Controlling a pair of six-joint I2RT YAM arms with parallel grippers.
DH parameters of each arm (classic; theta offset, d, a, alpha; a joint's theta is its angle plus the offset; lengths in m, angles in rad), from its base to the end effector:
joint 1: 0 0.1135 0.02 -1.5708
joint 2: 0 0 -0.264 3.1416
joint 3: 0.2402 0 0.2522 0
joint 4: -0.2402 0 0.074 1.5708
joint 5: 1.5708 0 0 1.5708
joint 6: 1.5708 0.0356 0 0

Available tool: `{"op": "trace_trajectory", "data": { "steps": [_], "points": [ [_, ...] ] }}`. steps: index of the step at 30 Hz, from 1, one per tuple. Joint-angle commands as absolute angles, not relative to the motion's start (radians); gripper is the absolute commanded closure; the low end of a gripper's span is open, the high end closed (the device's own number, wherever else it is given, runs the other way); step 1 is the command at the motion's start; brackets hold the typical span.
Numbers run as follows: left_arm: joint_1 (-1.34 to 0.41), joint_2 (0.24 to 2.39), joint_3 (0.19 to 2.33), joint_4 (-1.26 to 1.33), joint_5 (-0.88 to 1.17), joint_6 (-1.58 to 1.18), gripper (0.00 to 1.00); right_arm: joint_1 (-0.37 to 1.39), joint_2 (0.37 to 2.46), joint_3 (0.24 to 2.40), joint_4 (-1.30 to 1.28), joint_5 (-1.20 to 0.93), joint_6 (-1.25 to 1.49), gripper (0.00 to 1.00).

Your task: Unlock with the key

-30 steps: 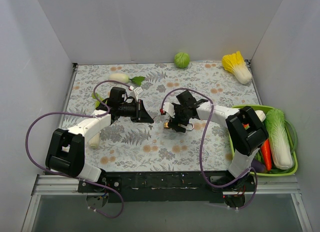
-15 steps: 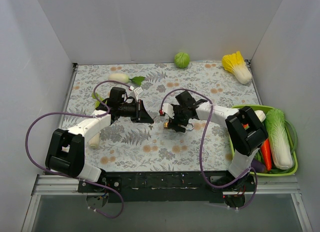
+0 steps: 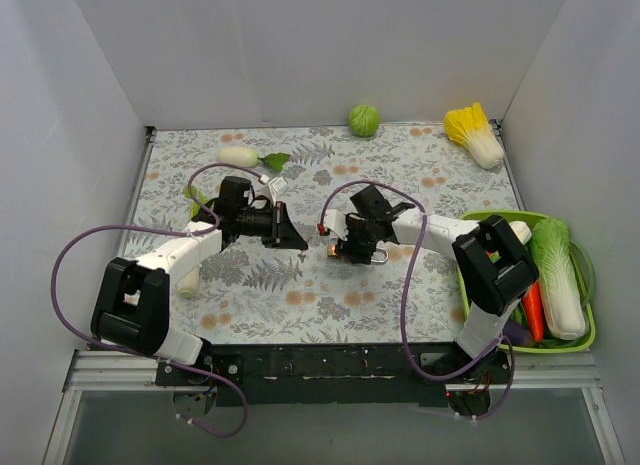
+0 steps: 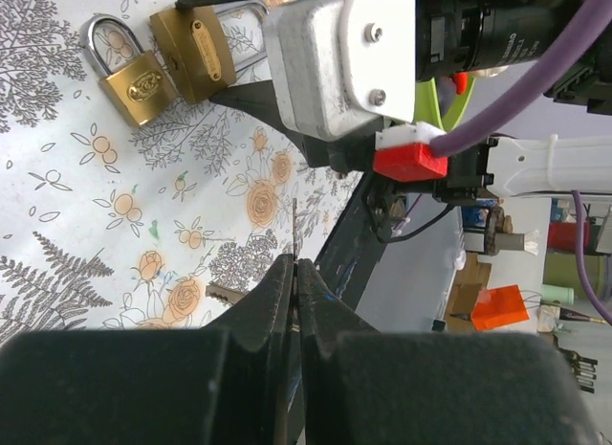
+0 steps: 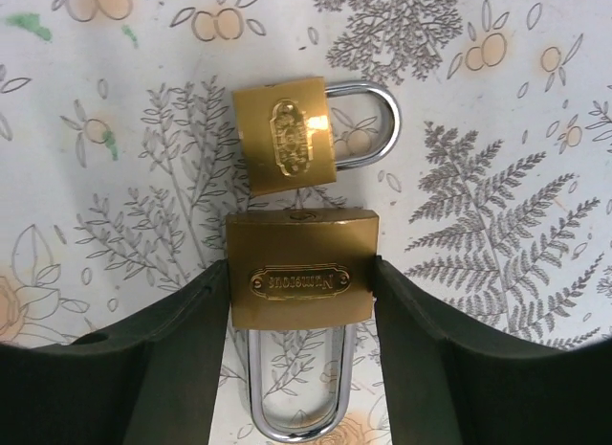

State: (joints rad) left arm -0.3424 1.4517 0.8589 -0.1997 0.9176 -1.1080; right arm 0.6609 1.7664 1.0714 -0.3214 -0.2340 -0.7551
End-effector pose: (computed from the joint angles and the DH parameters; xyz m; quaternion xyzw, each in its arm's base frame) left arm 0.2660 -0.1248 0.2204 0.1540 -0.8323 0.5323 0.0172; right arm 0.2752 0.2245 0.1693 -0.6455 0.7049 0.0994 0.2768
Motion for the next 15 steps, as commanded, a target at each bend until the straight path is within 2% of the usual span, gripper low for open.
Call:
{"op": "trace_trajectory", "data": {
  "steps": [1, 4, 15],
  "points": [
    [-0.341, 1.500, 0.850, -0.179, 0.982, -1.112, 1.00, 0.686, 1.660, 0.993, -0.290, -0.247, -0.703, 0.99],
    [-0.370, 1.558, 0.868, -0.207, 1.032, -1.100, 1.00, 0.707, 1.583, 0.944, -0.259, -0.238, -0.695, 0.99],
    [-0.512, 1.678, 0.928, -0.340, 1.017, -0.994, 1.00, 0.841, 1.424, 0.859, -0.250, -0.152, -0.739, 0.99]
  ]
}}
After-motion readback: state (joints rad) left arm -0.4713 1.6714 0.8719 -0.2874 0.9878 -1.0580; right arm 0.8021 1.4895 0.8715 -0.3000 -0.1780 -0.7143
